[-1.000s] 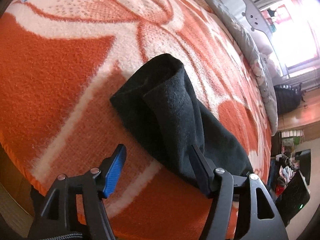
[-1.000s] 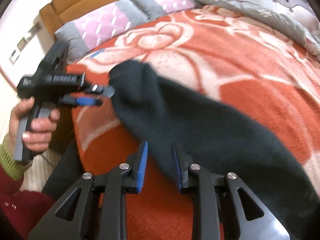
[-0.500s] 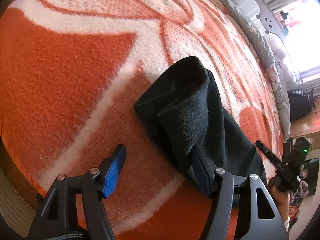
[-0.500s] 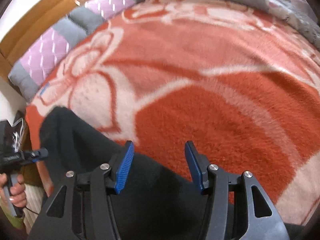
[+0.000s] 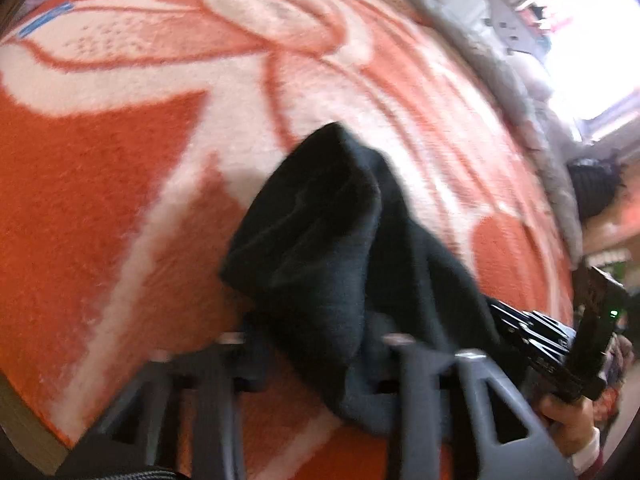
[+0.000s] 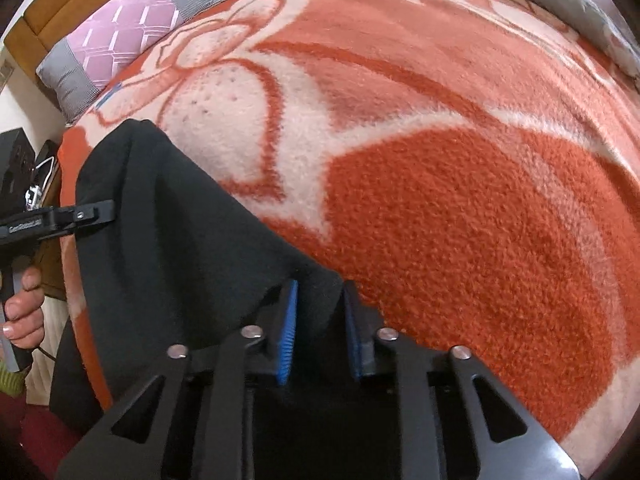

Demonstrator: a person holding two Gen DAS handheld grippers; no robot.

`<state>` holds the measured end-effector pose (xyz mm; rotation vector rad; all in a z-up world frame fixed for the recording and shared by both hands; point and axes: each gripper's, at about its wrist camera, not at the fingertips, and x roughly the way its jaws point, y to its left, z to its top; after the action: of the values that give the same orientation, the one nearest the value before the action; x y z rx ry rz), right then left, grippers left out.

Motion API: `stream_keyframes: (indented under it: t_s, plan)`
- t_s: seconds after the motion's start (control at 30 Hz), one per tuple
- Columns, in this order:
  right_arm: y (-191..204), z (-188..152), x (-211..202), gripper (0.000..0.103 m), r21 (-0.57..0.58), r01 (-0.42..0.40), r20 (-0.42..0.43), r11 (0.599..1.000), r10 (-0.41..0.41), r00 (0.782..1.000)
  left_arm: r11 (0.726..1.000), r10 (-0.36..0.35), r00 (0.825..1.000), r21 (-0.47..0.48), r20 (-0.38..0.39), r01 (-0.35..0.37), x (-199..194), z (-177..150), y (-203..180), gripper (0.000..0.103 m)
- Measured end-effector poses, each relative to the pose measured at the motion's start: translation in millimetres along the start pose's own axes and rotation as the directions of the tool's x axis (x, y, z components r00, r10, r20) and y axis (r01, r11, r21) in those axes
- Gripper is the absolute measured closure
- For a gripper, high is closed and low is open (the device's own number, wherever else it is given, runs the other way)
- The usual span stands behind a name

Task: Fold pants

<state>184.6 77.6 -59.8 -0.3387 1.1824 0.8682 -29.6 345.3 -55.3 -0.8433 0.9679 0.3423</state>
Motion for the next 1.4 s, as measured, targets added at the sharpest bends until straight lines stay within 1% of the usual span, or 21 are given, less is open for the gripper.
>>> stream_keyframes:
  t_s: [0.07,0.13,0.2,0.23,0.3,0.37,0.4,0.47,0.53,0.67,0.77,0.8,0.87,0.93,1.0,1.07,1.17,1.2,1.27,1.33,1.4]
  plan:
    - [5,-4,-15,0.088,0.013,0.019,0.061,1.0,-0.019,0.998,0.998,-0.068,0.996,0.011,0.051,0.068,-17,-1,-2,0.083]
    - [6,-9,-30,0.088,0.052,0.004,0.127,0.999,-0.011,0.992,0.992,-0.127,0.988,0.027,0.091,0.125,-38,-3,-4,0.084]
    - [5,-16,-51,0.089,0.107,-0.012,0.215,0.994,-0.011,0.977,0.982,-0.19,0.973,0.043,0.129,0.185,-61,-5,-6,0.085]
    - [5,-17,-57,0.089,0.121,-0.007,0.247,0.993,-0.024,0.969,0.978,-0.209,0.967,0.058,0.143,0.203,-72,-6,-8,0.084]
    - [6,-16,-62,0.089,0.141,0.002,0.284,0.99,-0.043,0.958,0.973,-0.222,0.963,0.1,0.155,0.208,-87,-9,-15,0.085]
    - [10,-11,-57,0.089,0.143,0.023,0.287,0.989,-0.064,0.956,0.972,-0.211,0.964,0.142,0.16,0.189,-90,-11,-21,0.085]
    - [14,-7,-51,0.09,0.131,0.047,0.282,0.99,-0.083,0.956,0.973,-0.191,0.968,0.162,0.165,0.164,-90,-9,-20,0.085]
    - [18,-3,-39,0.09,0.119,0.082,0.268,0.989,-0.112,0.957,0.976,-0.158,0.975,0.173,0.159,0.13,-83,-9,-23,0.085]
    - [13,-4,-33,0.09,0.135,0.099,0.257,0.986,-0.131,0.957,0.979,-0.137,0.979,0.169,0.152,0.111,-71,-3,-17,0.085]
    - [5,-5,-21,0.091,0.173,0.117,0.251,0.978,-0.159,0.955,0.975,-0.033,0.988,0.222,0.152,-0.001,-43,3,-11,0.084]
    - [3,-7,-15,0.09,0.183,0.122,0.227,0.975,-0.163,0.96,0.962,0.046,0.987,0.261,0.152,-0.085,-22,8,-12,0.081]
    - [1,-7,-13,0.089,0.189,0.114,0.212,0.975,-0.154,0.965,0.956,0.071,0.985,0.272,0.157,-0.112,-15,9,-12,0.08]
    - [0,-10,-18,0.084,0.207,0.122,0.21,0.971,-0.166,0.964,0.946,0.1,0.979,0.288,0.176,-0.149,-10,11,-12,0.076]
    - [-1,-14,-26,0.078,0.229,0.13,0.217,0.965,-0.181,0.959,0.938,0.112,0.975,0.302,0.192,-0.167,-11,10,-10,0.072]
    - [-4,-23,-43,0.063,0.254,0.118,0.241,0.96,-0.181,0.953,0.935,0.126,0.973,0.304,0.195,-0.182,-12,9,-8,0.068]
    - [-8,-40,-68,0.056,0.292,0.092,0.299,0.952,-0.182,0.937,0.938,0.127,0.973,0.297,0.192,-0.181,-17,8,-4,0.066]
    - [-16,-68,-98,0.054,0.344,0.05,0.349,0.938,-0.177,0.92,0.936,0.139,0.968,0.29,0.211,-0.198,-33,2,-3,0.06]
    - [-19,-78,-105,0.054,0.363,0.042,0.357,0.931,-0.181,0.916,0.938,0.147,0.961,0.274,0.236,-0.21,-43,2,-1,0.06]
    - [-26,-102,-120,0.054,0.406,0.028,0.37,0.914,-0.192,0.909,0.946,0.143,0.953,0.245,0.267,-0.21,-59,3,1,0.059]
    - [-31,-122,-130,0.054,0.443,0.017,0.375,0.897,-0.202,0.905,0.962,0.112,0.95,0.206,0.291,-0.177,-76,6,2,0.057]
    - [-40,-149,-141,0.054,0.489,0.026,0.375,0.872,-0.237,0.896,0.969,0.063,0.957,0.213,0.284,-0.127,-86,9,-8,0.057]
